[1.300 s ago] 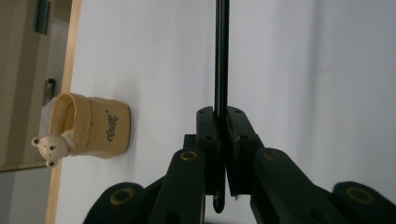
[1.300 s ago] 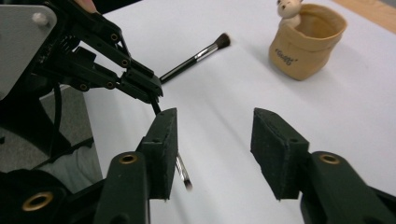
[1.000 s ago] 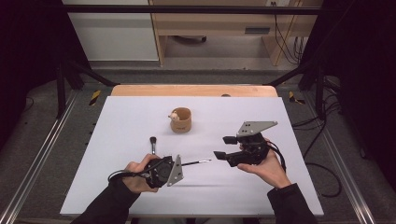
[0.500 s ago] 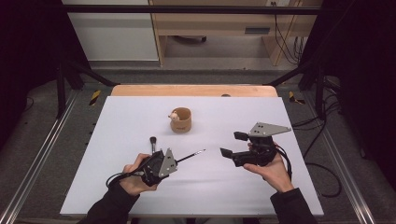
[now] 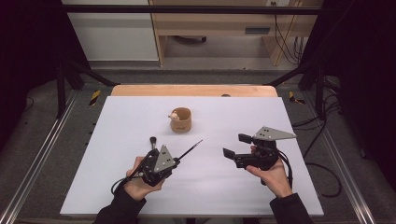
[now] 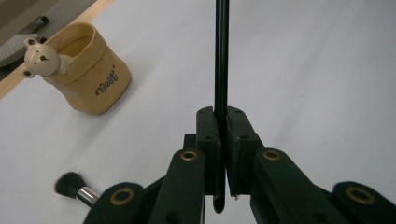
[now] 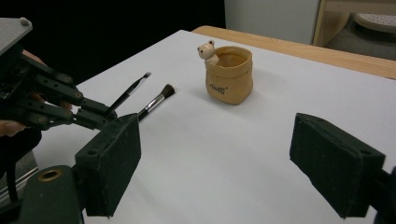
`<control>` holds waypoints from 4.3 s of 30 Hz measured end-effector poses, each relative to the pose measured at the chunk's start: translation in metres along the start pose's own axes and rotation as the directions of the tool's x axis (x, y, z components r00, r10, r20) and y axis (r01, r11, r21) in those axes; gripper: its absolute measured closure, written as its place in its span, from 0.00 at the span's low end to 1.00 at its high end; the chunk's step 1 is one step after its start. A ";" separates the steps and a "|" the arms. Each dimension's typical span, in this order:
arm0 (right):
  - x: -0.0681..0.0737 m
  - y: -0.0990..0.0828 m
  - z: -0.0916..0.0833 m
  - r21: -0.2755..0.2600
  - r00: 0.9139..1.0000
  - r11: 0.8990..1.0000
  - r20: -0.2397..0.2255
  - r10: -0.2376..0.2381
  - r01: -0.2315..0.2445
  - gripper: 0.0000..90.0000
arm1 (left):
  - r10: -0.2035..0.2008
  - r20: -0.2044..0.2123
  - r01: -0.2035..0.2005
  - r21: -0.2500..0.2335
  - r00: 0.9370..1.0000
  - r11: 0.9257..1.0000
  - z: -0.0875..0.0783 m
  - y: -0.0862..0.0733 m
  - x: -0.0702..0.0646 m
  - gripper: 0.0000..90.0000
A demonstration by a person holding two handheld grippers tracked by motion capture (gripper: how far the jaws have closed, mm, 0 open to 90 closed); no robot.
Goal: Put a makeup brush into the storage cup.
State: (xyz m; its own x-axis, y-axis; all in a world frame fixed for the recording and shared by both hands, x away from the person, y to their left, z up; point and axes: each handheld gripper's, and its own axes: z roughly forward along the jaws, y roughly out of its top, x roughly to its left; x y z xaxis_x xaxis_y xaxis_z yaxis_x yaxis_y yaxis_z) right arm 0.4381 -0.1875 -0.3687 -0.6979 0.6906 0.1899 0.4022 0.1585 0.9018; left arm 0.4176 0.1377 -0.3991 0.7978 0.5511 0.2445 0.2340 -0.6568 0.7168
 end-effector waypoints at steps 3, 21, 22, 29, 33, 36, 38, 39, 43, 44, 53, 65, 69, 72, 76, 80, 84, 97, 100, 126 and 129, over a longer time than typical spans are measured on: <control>0.002 -0.003 0.003 -0.020 0.999 0.999 -0.012 0.034 -0.034 0.19 | -0.045 0.003 0.045 -0.022 0.999 0.999 0.002 -0.001 -0.001 0.94; 0.017 -0.009 0.025 -0.060 0.992 0.993 -0.077 0.097 -0.102 0.23 | -0.190 -0.004 0.189 -0.106 0.982 0.976 0.009 0.003 -0.005 0.94; 0.017 -0.009 0.025 -0.060 0.992 0.993 -0.077 0.097 -0.102 0.23 | -0.198 -0.005 0.196 -0.109 0.980 0.974 0.010 0.004 -0.006 0.94; 0.023 -0.007 0.035 -0.077 0.989 0.990 -0.095 0.112 -0.120 0.25 | -0.233 -0.007 0.230 -0.130 0.972 0.964 0.014 0.008 -0.012 0.94; 0.025 -0.007 0.038 -0.098 0.985 0.984 -0.106 0.139 -0.149 0.27 | -0.253 -0.013 0.249 -0.142 0.967 0.958 0.016 0.011 -0.015 0.94; 0.025 -0.007 0.041 -0.111 0.981 0.979 -0.110 0.159 -0.171 0.29 | -0.271 -0.014 0.266 -0.154 0.962 0.952 0.017 0.013 -0.016 0.94; 0.025 -0.007 0.042 -0.119 0.979 0.976 -0.114 0.170 -0.183 0.30 | -0.288 -0.012 0.282 -0.160 0.958 0.946 0.020 0.014 -0.018 0.94; 0.025 -0.007 0.042 -0.119 0.979 0.976 -0.114 0.170 -0.183 0.30 | -0.288 -0.012 0.282 -0.160 0.958 0.946 0.020 0.014 -0.018 0.94; 0.025 -0.008 0.046 -0.125 0.974 0.970 -0.125 0.191 -0.206 0.32 | -0.294 -0.010 0.289 -0.163 0.956 0.943 0.022 0.016 -0.020 0.94; 0.025 -0.008 0.046 -0.125 0.974 0.970 -0.125 0.191 -0.206 0.32 | -0.295 -0.009 0.290 -0.164 0.955 0.943 0.023 0.017 -0.021 0.94; 0.029 -0.012 0.056 -0.125 0.961 0.958 -0.141 0.240 -0.257 0.38 | -0.309 -0.001 0.304 -0.165 0.951 0.938 0.027 0.023 -0.027 0.94; 0.030 -0.013 0.061 -0.150 0.947 0.941 -0.156 0.281 -0.303 0.55 | -0.319 0.002 0.315 -0.171 0.948 0.934 0.030 0.026 -0.033 0.94; 0.030 -0.014 0.062 -0.155 0.943 0.936 -0.162 0.291 -0.315 0.59 | -0.321 0.006 0.318 -0.171 0.947 0.933 0.031 0.028 -0.035 0.94; 0.030 -0.015 0.063 -0.164 0.940 0.931 -0.164 0.299 -0.325 0.65 | -0.320 0.007 0.317 -0.170 0.947 0.933 0.031 0.028 -0.037 0.94; 0.029 -0.015 0.062 -0.168 0.931 0.923 -0.177 0.319 -0.347 0.73 | -0.322 0.009 0.318 -0.172 0.947 0.932 0.032 0.029 -0.039 0.94; 0.028 -0.015 0.062 -0.162 0.926 0.920 -0.185 0.328 -0.358 0.79 | -0.320 0.014 0.318 -0.173 0.947 0.932 0.032 0.030 -0.041 0.94; 0.028 -0.016 0.061 -0.170 0.922 0.913 -0.190 0.338 -0.370 0.87 | -0.314 0.014 0.312 -0.174 0.949 0.934 0.032 0.030 -0.043 0.94; 0.026 -0.017 0.060 -0.178 0.920 0.916 -0.234 0.315 -0.359 0.95 | -0.304 0.014 0.301 -0.172 0.953 0.938 0.034 0.031 -0.047 0.90; 0.027 -0.017 0.059 -0.173 0.922 0.920 -0.234 0.308 -0.351 0.95 | -0.302 0.004 0.297 -0.183 0.953 0.937 0.032 0.031 -0.046 0.79; 0.044 -0.016 0.063 -0.152 0.949 0.960 -0.249 0.195 -0.237 0.95 | -0.302 0.005 0.295 -0.224 0.953 0.929 0.022 0.050 -0.039 0.92; 0.045 -0.016 0.063 -0.149 0.950 0.961 -0.244 0.193 -0.233 0.95 | -0.307 0.000 0.300 -0.226 0.952 0.927 0.022 0.050 -0.039 0.93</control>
State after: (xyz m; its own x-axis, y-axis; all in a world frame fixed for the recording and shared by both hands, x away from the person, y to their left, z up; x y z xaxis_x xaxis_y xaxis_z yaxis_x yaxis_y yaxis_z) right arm 0.4378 -0.1149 -0.3989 -0.7302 0.5148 0.4492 0.4608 -0.1145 0.8801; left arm 0.4103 0.0723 -0.3873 0.6874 0.7262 0.0120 0.3303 -0.3273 0.8853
